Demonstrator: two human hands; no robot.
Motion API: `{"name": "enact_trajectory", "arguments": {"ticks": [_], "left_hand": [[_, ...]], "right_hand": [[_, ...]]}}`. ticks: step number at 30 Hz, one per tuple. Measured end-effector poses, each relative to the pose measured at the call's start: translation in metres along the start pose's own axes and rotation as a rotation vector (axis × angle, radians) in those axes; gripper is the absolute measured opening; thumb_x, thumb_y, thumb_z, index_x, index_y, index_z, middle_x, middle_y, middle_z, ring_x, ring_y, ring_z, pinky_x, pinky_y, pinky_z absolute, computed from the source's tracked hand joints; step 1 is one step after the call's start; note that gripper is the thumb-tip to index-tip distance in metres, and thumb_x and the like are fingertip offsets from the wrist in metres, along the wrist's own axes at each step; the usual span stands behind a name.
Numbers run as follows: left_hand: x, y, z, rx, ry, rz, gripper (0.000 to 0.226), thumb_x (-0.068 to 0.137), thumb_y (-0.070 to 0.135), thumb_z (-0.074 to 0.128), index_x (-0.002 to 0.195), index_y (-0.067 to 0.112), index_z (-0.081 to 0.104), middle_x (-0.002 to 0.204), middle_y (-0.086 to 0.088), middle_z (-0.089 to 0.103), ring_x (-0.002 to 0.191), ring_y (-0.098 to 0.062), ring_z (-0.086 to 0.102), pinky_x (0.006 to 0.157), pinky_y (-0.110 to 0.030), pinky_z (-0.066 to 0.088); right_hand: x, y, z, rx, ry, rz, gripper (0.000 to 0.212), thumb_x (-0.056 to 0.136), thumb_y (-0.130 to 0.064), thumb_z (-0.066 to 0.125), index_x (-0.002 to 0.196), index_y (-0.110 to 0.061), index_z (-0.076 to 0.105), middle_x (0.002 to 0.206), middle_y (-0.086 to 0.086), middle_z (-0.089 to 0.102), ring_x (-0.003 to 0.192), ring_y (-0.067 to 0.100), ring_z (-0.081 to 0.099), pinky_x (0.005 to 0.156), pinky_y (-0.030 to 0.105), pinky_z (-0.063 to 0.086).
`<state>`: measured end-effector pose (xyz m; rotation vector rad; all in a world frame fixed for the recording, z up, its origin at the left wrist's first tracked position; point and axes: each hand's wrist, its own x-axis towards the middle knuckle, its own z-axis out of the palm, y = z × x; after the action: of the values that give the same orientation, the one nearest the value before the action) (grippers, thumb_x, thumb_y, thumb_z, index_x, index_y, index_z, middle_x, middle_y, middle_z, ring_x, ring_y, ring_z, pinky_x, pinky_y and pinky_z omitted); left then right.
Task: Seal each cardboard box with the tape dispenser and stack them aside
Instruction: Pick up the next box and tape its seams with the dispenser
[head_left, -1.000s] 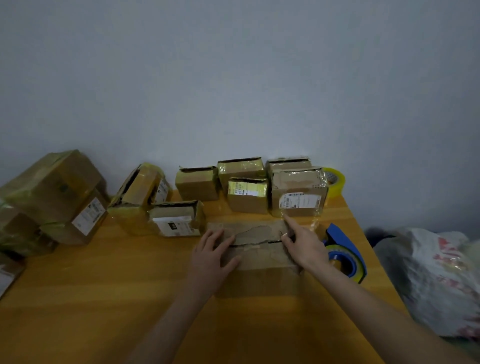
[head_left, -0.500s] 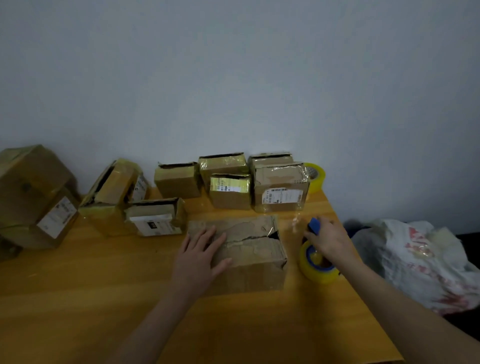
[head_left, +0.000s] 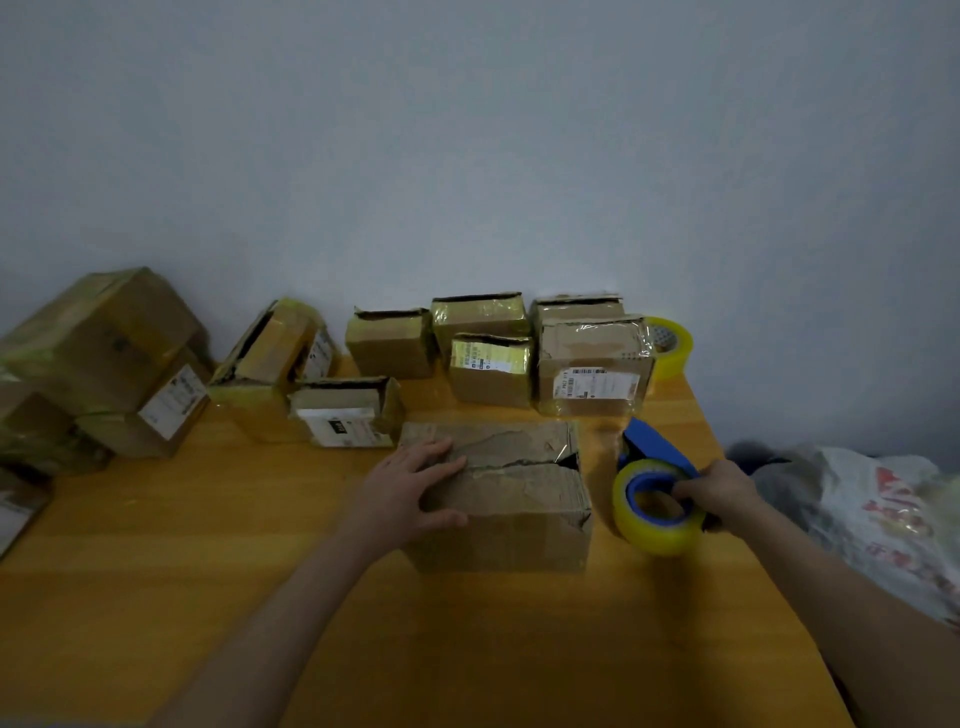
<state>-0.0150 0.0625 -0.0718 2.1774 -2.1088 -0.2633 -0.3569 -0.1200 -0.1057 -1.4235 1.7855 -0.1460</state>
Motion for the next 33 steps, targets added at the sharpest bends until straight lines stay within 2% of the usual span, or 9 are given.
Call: {"name": "enact_trajectory", "arguments": {"ticks": [5,9,13,17,19,22,26,29,33], "left_hand": [[0.001,0.000,-0.003,-0.001,-0.013,0.003,0.074,0.079,0.068,0.054,0.144,0.043,0.031,0.156,0.017,0.019,0.144,-0.008,0.012,0.118,-0.036,0.017],[0.000,-0.001,-0.005,-0.039,-0.015,0.017,0.073,0.079,0.067,0.057,0.143,0.040,0.035,0.155,0.018,0.020,0.145,-0.007,0.011,0.118,-0.037,0.016],[-0.001,-0.002,-0.005,-0.080,0.007,0.023,0.075,0.077,0.067,0.059,0.143,0.040,0.036,0.155,0.020,0.021,0.144,-0.005,0.011,0.117,-0.036,0.016],[-0.002,0.001,-0.007,-0.162,-0.008,-0.027,0.082,0.074,0.065,0.063,0.145,0.034,0.034,0.152,0.016,0.029,0.140,-0.007,0.024,0.113,-0.034,0.028],[-0.004,0.002,-0.009,-0.296,0.067,-0.103,0.064,0.084,0.053,0.062,0.139,0.028,0.043,0.139,0.010,0.047,0.127,-0.010,0.044,0.099,-0.026,0.041],[-0.004,0.001,-0.018,-0.709,0.361,-0.361,0.031,0.098,0.021,0.050,0.128,0.017,0.056,0.119,0.003,0.063,0.106,-0.009,0.059,0.082,-0.017,0.046],[0.006,0.010,-0.037,-1.467,0.240,-0.647,0.038,0.093,0.047,0.052,0.111,0.013,0.057,0.105,-0.007,0.066,0.094,-0.020,0.066,0.067,-0.028,0.055],[0.013,0.019,-0.041,-1.504,0.133,-0.731,0.043,0.086,0.054,0.060,0.098,0.013,0.060,0.095,-0.007,0.068,0.087,-0.020,0.067,0.064,-0.029,0.053],[0.015,0.016,-0.043,-1.369,0.244,-0.692,0.022,0.089,0.033,0.064,0.078,0.014,0.065,0.064,0.002,0.058,0.055,-0.007,0.051,0.050,-0.019,0.043]], "right_hand": [[-0.023,-0.054,-0.032,0.429,-0.162,-0.118,0.015,0.083,0.001,0.066,0.091,-0.007,0.057,0.075,0.014,0.061,0.063,0.026,0.058,0.057,0.037,0.050],[-0.053,-0.109,-0.051,0.505,-0.294,-0.320,0.027,0.075,0.002,0.073,0.100,-0.001,0.064,0.079,0.011,0.069,0.070,0.025,0.065,0.067,0.037,0.056],[-0.084,-0.155,-0.030,0.315,-0.387,-0.551,0.057,0.051,-0.029,0.090,0.100,-0.014,0.066,0.088,0.001,0.073,0.079,0.017,0.071,0.069,0.028,0.056],[-0.096,-0.174,0.010,-0.060,-0.456,-0.713,0.050,0.067,-0.019,0.084,0.109,-0.022,0.057,0.104,0.002,0.063,0.086,0.015,0.067,0.066,0.022,0.052],[-0.095,-0.173,0.019,-0.131,-0.490,-0.731,0.050,0.070,-0.014,0.080,0.109,-0.026,0.052,0.105,0.001,0.058,0.087,0.015,0.065,0.065,0.021,0.051],[-0.093,-0.172,0.020,-0.140,-0.501,-0.741,0.050,0.071,-0.013,0.080,0.107,-0.029,0.049,0.106,-0.001,0.057,0.087,0.013,0.064,0.064,0.019,0.049],[-0.091,-0.168,0.021,-0.136,-0.519,-0.753,0.052,0.071,-0.011,0.080,0.110,-0.027,0.049,0.108,0.001,0.057,0.090,0.015,0.064,0.067,0.020,0.051],[-0.089,-0.166,0.020,-0.143,-0.526,-0.777,0.053,0.072,-0.011,0.080,0.112,-0.025,0.049,0.110,0.002,0.057,0.092,0.016,0.064,0.071,0.022,0.052],[-0.089,-0.167,0.020,-0.200,-0.502,-0.844,0.053,0.071,-0.017,0.082,0.109,-0.031,0.048,0.108,-0.001,0.057,0.091,0.014,0.064,0.069,0.021,0.051]]}}
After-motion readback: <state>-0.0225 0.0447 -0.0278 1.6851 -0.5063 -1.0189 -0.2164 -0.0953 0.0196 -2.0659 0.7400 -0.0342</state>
